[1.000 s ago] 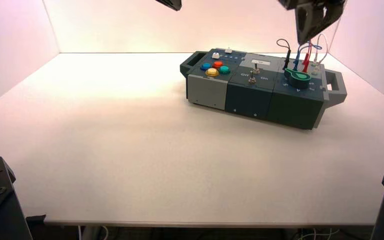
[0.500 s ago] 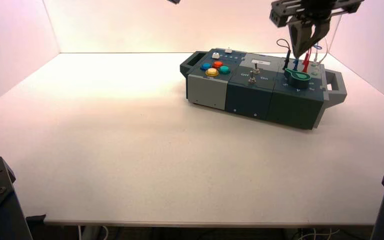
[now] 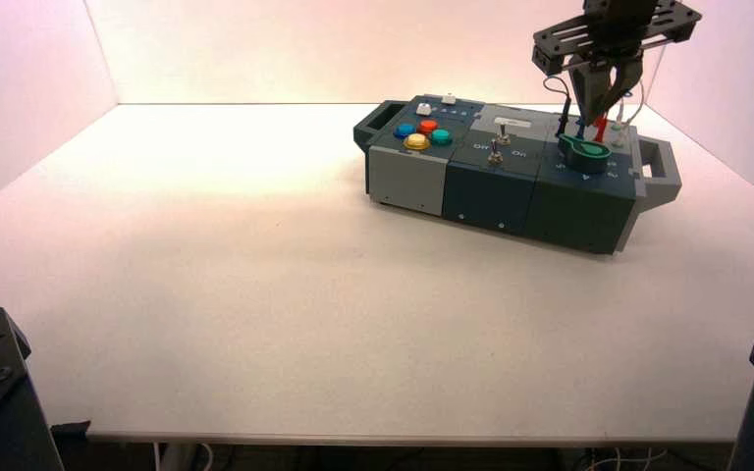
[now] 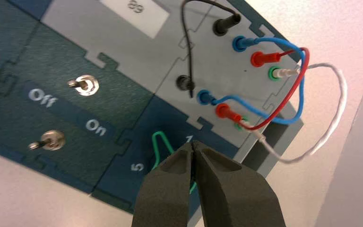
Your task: Turn the knob to position 5.
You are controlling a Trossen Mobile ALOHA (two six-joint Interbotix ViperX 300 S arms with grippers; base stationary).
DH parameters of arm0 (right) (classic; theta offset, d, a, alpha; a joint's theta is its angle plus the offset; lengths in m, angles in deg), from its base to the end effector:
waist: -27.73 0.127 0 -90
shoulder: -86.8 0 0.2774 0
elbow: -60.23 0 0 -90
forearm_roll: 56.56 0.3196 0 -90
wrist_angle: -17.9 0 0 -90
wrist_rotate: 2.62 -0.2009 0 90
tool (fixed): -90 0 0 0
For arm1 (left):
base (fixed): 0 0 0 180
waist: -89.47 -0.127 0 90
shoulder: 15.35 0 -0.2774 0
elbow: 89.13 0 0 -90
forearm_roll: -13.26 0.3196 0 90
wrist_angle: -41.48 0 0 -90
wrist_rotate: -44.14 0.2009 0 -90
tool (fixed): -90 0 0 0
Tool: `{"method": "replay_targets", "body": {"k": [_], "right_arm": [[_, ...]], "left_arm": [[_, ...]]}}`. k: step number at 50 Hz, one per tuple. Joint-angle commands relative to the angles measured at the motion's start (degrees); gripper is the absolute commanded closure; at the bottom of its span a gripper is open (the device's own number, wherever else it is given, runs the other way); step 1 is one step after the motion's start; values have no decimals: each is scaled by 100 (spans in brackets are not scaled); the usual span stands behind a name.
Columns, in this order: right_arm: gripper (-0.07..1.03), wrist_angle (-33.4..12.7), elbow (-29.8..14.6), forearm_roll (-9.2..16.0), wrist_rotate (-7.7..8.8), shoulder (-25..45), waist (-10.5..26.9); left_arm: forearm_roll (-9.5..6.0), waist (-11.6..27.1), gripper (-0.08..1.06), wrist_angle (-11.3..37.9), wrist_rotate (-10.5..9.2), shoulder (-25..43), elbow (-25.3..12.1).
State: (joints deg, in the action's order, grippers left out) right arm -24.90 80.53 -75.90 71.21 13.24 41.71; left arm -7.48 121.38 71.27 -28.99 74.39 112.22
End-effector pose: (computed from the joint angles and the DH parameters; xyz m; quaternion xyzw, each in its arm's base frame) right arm 0.3755 0.0469 0.0105 -0.1349 0.6112 -0.0026 0.7799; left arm 0.3430 -0.2552 0.1396 0.0689 0.4129 -0.3213 0.8494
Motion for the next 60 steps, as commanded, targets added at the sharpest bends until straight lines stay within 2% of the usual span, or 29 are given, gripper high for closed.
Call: {"method": "replay_targets", "body": {"k": [1, 12, 24, 37, 60], "right_arm": [[99, 35, -255, -62, 26, 114, -9], [99, 44, -439, -70, 62, 475, -9], [99, 9, -448, -44, 70, 431, 9], [98, -9, -387, 141, 105, 413, 53], [99, -35, -378, 387, 114, 466, 343]], "left_arm": [[-26, -53, 100, -79, -18, -193, -62], [-35, -53, 100, -97, -35, -202, -62], [-35, -53, 100, -158, -88, -176, -105], [-35, -53, 100, -176, -88, -149, -114], [-35, -53, 100, -176, -70, -158, -132]]}}
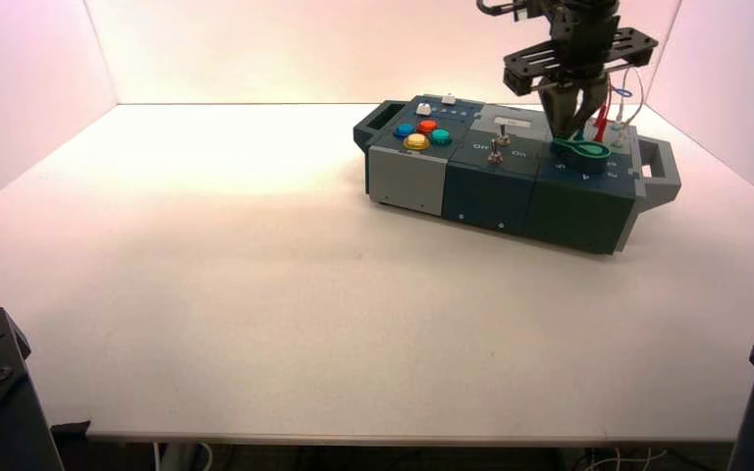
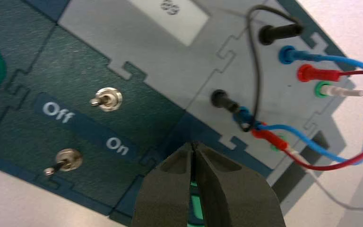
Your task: Turn the knob to position 5.
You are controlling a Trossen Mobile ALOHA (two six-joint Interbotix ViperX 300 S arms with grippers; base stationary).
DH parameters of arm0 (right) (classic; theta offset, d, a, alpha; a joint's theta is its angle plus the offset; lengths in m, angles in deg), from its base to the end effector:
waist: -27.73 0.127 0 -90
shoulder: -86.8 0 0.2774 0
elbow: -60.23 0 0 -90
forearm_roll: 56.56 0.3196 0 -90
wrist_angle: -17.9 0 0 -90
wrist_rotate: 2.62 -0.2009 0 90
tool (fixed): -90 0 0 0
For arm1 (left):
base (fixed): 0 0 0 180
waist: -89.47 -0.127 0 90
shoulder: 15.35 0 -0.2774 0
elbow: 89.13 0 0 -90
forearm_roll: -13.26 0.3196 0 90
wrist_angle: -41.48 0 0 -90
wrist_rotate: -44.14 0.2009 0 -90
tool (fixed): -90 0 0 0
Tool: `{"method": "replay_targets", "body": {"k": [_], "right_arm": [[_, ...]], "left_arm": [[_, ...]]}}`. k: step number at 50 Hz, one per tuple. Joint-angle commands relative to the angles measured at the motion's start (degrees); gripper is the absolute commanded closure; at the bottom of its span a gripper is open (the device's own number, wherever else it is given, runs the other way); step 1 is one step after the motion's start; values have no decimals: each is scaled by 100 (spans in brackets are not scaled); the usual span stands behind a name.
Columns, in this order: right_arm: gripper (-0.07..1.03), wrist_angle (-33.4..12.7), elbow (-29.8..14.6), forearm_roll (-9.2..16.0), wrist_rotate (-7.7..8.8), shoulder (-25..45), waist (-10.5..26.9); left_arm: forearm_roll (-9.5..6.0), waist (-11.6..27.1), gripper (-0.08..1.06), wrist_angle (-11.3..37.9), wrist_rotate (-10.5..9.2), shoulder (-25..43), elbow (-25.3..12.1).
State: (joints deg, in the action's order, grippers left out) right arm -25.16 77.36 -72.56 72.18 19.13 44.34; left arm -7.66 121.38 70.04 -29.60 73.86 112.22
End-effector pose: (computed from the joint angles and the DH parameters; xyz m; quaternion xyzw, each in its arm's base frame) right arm 0.3766 0.0729 -0.0146 -0.1324 0.6343 0.0195 0.7614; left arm 0.3461 -0.2559 0.1462 0.0600 0.4018 -0.3181 0.8566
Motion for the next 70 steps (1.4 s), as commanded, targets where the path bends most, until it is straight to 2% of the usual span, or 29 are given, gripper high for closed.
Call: {"method": "replay_targets", "body": {"k": [1, 23, 36, 54, 70], "right_arm": [[99, -18, -53, 62, 18, -123, 79], [98, -114, 220, 149, 18, -308, 141], [98, -97, 176, 141, 18, -299, 193], [99, -123, -176, 53, 70, -290, 193], [99, -325, -387, 141, 26, -905, 396]], "left_arm": [[-18, -53, 100, -53, -18, -105, -132], [0, -53, 100, -44, 18, -88, -149], [9, -53, 100, -35, 44, -70, -176], [9, -53, 100, -9, 105, -53, -167], [9, -53, 100, 229, 105, 44, -185]]}}
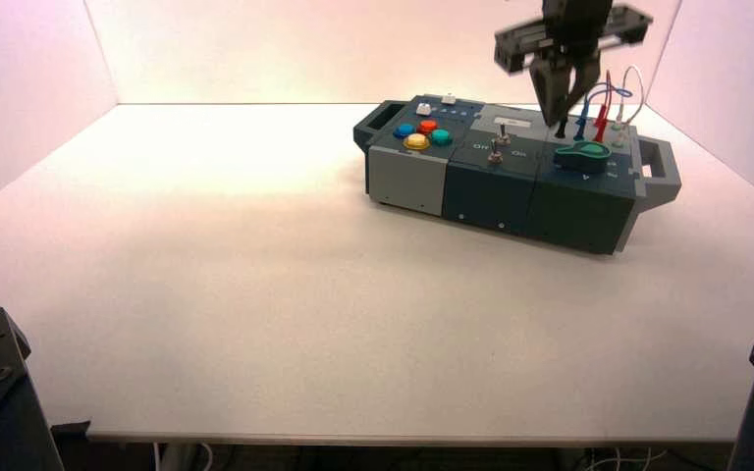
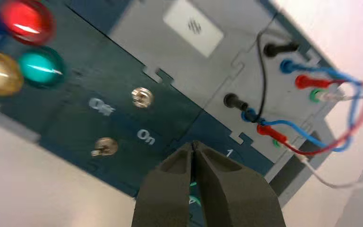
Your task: Turn the knob to position 5.
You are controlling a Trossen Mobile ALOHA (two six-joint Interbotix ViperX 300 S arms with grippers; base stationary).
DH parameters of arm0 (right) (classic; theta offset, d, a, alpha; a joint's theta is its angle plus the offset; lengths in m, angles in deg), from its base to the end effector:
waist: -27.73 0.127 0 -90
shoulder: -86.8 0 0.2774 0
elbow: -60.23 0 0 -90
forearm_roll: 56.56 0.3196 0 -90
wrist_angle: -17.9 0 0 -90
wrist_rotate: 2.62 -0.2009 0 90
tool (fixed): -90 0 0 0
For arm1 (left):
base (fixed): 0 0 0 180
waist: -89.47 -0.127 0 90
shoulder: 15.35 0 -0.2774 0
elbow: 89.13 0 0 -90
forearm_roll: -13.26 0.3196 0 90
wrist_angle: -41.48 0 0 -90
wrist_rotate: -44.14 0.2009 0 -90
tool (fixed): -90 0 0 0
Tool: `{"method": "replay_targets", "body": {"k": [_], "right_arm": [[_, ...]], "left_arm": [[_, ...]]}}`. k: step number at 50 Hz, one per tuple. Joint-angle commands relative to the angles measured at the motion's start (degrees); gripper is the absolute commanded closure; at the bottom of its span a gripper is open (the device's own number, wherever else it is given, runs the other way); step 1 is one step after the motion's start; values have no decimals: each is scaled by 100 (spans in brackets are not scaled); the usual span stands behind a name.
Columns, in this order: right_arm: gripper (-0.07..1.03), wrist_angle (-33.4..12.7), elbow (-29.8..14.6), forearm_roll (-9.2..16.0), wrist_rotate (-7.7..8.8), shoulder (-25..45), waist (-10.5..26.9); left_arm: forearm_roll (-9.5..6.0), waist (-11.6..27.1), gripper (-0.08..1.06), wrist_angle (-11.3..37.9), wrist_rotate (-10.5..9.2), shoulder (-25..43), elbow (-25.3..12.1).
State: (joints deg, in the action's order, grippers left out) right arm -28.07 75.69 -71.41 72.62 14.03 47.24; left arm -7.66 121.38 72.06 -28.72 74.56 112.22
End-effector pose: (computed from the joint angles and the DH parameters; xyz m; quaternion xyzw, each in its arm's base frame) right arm 0.3830 0.0964 0.0264 -0.1336 0.6075 0.0375 0.7821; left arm 0.3406 -0.2551 0.1368 0.0709 0.4195 -0.3234 0.8452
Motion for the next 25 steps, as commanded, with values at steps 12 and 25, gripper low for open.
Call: {"method": "replay_targets", "body": {"k": [12, 25], "right_arm": [[99, -387, -343, 26, -18, -870, 229], [99, -492, -352, 35, -18, -1046, 237]], "left_arm": [[9, -53, 100, 167, 35, -26, -220], [0, -53, 100, 185, 35, 9, -220]]}}
